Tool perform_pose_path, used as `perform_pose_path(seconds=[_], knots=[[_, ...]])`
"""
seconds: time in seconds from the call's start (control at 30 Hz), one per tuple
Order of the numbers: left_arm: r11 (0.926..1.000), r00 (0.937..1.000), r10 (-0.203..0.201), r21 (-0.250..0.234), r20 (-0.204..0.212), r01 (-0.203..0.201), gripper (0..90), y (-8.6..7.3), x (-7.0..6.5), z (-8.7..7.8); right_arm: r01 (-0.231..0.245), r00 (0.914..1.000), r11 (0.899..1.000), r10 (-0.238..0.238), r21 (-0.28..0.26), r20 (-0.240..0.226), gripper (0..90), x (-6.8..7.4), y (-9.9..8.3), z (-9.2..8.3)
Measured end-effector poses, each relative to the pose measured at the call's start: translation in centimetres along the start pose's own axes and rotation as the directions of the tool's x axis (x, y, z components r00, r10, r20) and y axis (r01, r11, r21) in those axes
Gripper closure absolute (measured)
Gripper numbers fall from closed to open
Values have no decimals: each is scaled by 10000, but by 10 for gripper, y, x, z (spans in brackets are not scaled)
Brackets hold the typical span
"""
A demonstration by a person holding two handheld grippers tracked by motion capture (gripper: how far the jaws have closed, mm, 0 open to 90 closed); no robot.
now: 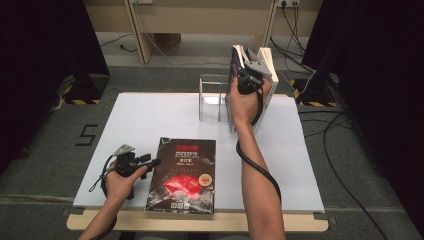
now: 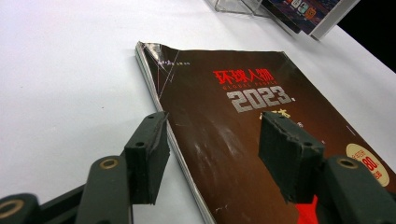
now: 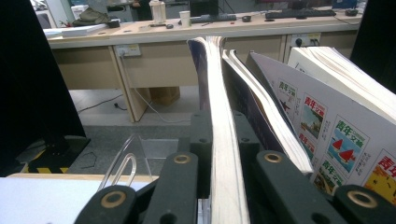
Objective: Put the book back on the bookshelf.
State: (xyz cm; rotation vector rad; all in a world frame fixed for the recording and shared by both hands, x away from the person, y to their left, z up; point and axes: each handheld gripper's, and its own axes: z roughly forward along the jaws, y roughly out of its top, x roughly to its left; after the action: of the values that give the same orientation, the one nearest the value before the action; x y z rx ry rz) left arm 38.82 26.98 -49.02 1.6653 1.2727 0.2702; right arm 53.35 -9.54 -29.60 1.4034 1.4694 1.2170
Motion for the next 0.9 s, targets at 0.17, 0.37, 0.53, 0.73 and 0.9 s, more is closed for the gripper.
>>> perform_pose_path(seconds=[0.17,0.37,0.53,0.73,0.9], knots=[[10000,10000,-1,-8,2,1,418,0,0,0,34,10000,10000,-33,-20,61,829,1,0,3],[10000,10000,-8,-5,26,8,419,0,0,0,62,9999,10000,-63,28,102,829,3,-1,6],[10000,10000,-3,-21,33,3,419,0,0,0,45,9998,10000,-46,43,169,829,5,-2,9],[10000,10000,-21,-50,31,21,419,0,0,0,-29,9998,10000,28,40,210,829,6,-2,12],[10000,10000,-2,-25,41,2,420,0,0,0,63,9994,10000,-63,-8,337,828,7,-3,13]])
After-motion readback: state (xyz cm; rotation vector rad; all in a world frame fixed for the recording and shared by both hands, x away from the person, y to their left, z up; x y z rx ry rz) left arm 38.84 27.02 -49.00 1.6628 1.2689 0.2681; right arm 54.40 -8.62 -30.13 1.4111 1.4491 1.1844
